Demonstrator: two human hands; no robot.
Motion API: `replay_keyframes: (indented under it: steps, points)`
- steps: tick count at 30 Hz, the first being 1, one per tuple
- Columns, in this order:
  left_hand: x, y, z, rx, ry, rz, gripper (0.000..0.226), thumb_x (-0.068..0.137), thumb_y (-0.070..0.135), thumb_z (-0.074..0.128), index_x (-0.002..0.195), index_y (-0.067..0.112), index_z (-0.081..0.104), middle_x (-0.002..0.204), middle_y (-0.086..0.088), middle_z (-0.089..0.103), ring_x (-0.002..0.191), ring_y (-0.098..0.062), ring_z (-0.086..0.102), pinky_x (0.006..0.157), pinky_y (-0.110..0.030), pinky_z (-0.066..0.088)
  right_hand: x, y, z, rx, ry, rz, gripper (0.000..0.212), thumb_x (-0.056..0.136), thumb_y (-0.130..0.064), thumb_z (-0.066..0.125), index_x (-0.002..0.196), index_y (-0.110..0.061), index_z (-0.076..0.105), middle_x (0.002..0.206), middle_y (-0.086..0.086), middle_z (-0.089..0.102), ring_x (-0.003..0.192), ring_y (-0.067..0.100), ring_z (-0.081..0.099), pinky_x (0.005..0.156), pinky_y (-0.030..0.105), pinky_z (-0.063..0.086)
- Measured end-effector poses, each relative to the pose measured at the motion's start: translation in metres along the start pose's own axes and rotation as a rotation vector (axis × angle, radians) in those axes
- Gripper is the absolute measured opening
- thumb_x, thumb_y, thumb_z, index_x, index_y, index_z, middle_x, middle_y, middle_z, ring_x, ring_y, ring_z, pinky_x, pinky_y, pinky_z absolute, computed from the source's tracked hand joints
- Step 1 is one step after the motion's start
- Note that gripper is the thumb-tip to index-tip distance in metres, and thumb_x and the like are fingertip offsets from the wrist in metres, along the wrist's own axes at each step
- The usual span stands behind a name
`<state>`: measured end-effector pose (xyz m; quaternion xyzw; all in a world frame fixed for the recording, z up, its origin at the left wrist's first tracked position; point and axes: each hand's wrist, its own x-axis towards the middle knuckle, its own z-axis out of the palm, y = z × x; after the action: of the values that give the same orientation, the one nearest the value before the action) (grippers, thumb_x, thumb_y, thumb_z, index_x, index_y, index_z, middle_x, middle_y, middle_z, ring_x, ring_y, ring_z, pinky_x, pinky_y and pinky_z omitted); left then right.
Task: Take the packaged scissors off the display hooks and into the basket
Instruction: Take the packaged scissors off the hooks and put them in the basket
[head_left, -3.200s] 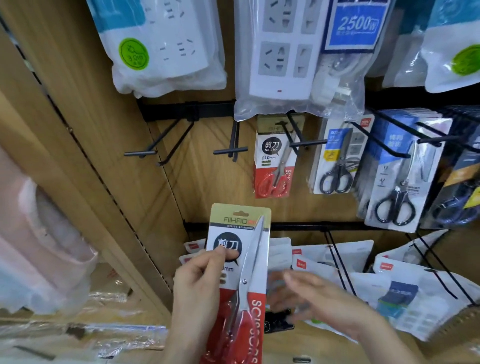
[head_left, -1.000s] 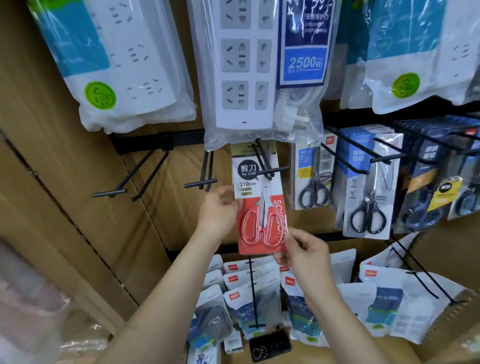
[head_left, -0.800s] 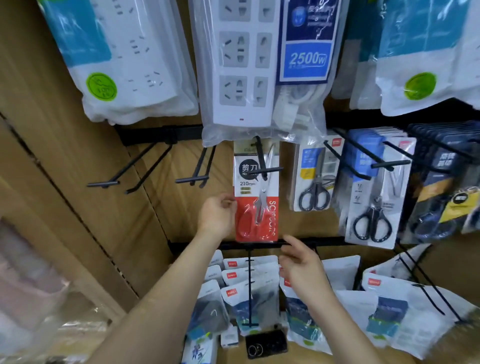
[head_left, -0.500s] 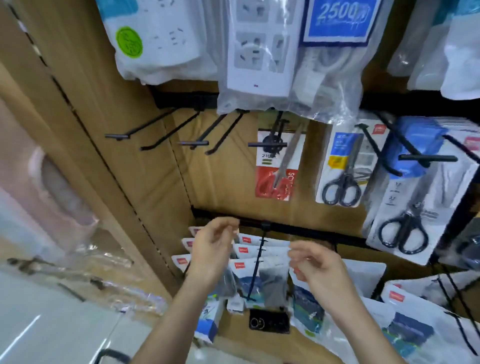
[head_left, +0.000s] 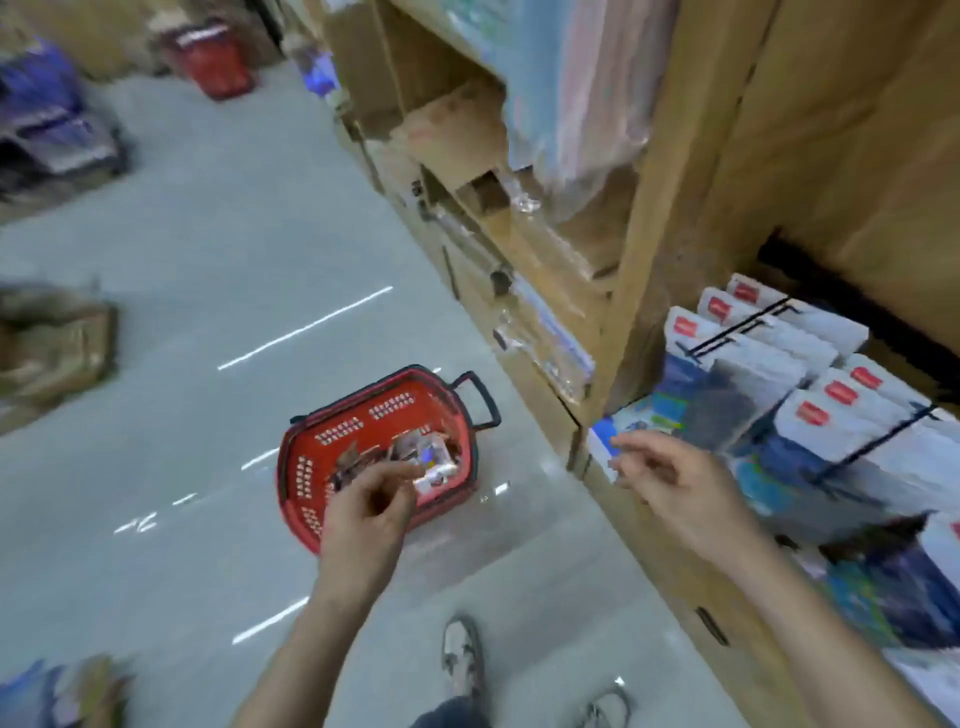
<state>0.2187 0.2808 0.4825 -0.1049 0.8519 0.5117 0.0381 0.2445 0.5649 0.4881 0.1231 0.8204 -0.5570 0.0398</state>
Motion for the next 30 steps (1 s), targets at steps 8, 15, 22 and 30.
replay_keyframes:
  steps: [8, 15, 22, 30]
  points:
    - [0.028, -0.120, -0.115, -0.053, 0.218, -0.342, 0.036, 0.089, -0.003, 0.054, 0.082, 0.027, 0.072, 0.068, 0.006, 0.069, 0.066, -0.019, 0.060, 0.069, -0.040, 0.053, 0.062, -0.014, 0.181, 0.070, -0.161, 0.082, 0.030, 0.096, 0.004, 0.053, 0.093, -0.024, 0.066, 0.079, -0.004, 0.070, 0.063, -0.003, 0.066, 0.065, 0.016, 0.053]
    - [0.104, -0.208, -0.175, -0.030, 0.197, -0.475, 0.035, 0.089, -0.003, 0.054, 0.082, 0.027, 0.071, 0.077, 0.004, 0.070, 0.073, -0.020, 0.064, 0.078, -0.041, 0.054, 0.123, -0.003, 0.317, 0.102, -0.175, 0.226, 0.030, 0.097, 0.003, 0.051, 0.093, -0.021, 0.068, 0.080, 0.003, 0.070, 0.065, 0.010, 0.068, 0.061, 0.023, 0.053]
    - [0.180, -0.304, -0.143, -0.020, 0.034, -0.582, 0.035, 0.086, -0.001, 0.058, 0.080, 0.031, 0.069, 0.080, 0.000, 0.071, 0.080, -0.024, 0.065, 0.077, -0.038, 0.053, 0.203, 0.056, 0.412, 0.058, -0.195, 0.396, 0.027, 0.096, 0.004, 0.050, 0.094, -0.016, 0.068, 0.094, 0.015, 0.070, 0.063, 0.012, 0.066, 0.058, 0.019, 0.055]
    - [0.304, -0.413, -0.067, 0.067, -0.004, -0.616, 0.034, 0.084, -0.001, 0.057, 0.100, 0.025, 0.072, 0.095, 0.009, 0.066, 0.095, -0.024, 0.067, 0.088, -0.039, 0.055, 0.332, 0.183, 0.517, -0.034, -0.357, 0.497, 0.021, 0.092, -0.004, 0.060, 0.101, -0.022, 0.064, 0.091, 0.009, 0.067, 0.071, 0.013, 0.067, 0.061, 0.027, 0.055]
